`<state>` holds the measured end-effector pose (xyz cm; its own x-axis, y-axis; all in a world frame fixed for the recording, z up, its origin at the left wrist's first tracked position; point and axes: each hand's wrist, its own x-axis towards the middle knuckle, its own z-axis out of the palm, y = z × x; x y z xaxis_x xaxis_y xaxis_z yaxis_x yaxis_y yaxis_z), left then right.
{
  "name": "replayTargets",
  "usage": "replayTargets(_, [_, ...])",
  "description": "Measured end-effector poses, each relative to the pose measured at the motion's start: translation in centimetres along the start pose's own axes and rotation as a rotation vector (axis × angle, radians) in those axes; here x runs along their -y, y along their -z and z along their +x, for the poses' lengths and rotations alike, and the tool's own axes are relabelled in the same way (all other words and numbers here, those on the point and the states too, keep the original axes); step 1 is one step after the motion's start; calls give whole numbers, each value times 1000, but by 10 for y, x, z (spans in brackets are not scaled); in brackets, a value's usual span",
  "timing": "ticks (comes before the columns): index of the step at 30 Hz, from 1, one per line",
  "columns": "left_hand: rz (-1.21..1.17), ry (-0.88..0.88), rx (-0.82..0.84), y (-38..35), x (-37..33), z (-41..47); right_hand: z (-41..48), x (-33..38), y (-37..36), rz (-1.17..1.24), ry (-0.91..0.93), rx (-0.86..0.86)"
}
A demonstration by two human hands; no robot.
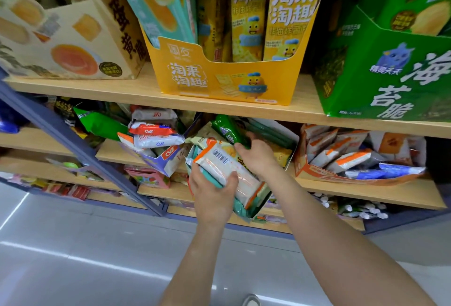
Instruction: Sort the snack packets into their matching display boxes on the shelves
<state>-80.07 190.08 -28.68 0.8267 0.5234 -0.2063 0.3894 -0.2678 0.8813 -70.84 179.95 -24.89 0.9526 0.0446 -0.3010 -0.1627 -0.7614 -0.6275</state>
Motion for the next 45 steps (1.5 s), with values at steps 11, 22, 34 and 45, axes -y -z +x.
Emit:
replayTargets(11, [-50,-35,-14,2,2,-4,-26,-9,-7,167,244,-290])
replayTargets(22, [58,103,67,-14,-37,23,-117,-51,-4,898,560,-519])
replayTargets(34, [-423,354,275,-18,-35,-11,-151,-49,38,1262,146,-755])
replayTargets(45, [-242,208,218,-31,-74,-10,-206,-61,116,971,405,-608])
